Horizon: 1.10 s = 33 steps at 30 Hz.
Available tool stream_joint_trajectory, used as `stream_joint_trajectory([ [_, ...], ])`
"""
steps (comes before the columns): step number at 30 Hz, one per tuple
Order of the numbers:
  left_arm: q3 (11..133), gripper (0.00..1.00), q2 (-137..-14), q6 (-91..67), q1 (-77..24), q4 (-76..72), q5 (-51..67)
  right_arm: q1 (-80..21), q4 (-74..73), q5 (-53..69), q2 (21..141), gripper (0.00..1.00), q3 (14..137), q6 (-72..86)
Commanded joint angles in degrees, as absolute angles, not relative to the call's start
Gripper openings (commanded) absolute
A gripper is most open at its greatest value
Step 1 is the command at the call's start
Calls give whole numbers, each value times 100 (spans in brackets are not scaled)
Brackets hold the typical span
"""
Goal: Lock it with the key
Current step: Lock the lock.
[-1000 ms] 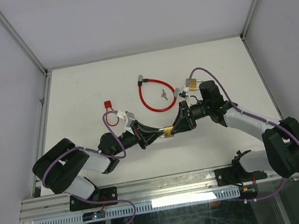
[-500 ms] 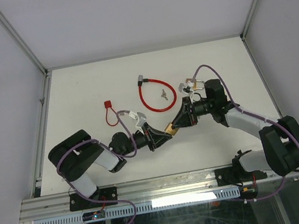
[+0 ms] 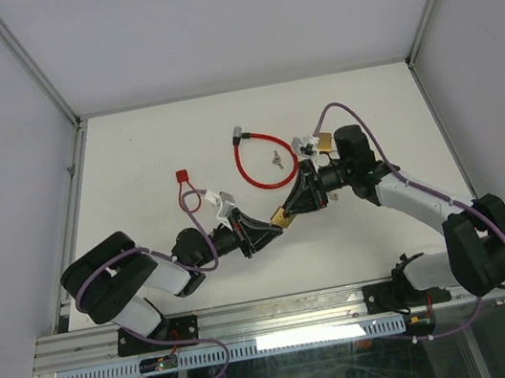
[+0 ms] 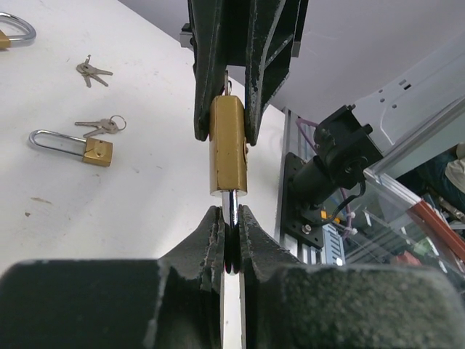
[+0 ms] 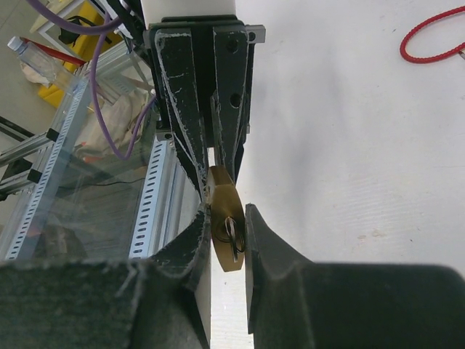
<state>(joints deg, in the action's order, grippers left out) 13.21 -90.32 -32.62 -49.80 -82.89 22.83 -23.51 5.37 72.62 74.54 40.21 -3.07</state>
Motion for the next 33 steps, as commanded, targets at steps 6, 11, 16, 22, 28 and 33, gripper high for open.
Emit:
stream_joint_trajectory([
  [6, 1143, 34, -8400, -3125, -4928, -9253, 2486, -2148, 1672, 7009, 7493, 0, 3878, 566],
  [11, 934, 52, -8028, -3060, -4922, -9010, 2398, -1972, 2643, 7249, 7445, 0, 3658, 1459],
  [16, 711, 60, -7525, -3012, -4882, -8395, 1915, -1892, 3333, 7410, 7409, 0, 3498, 2066],
  [22, 825, 42, -7270, -3095, -4858, -7855, 1730, -1884, 3879, 7460, 7390, 0, 3404, 2520],
  [28, 854, 35, -7522, -3274, -4802, -8113, 1970, -1872, 3920, 7458, 7345, 0, 3393, 2558],
  [33, 977, 25, -7665, -3353, -4791, -8210, 2147, -1881, 3929, 7455, 7365, 0, 3378, 2562],
])
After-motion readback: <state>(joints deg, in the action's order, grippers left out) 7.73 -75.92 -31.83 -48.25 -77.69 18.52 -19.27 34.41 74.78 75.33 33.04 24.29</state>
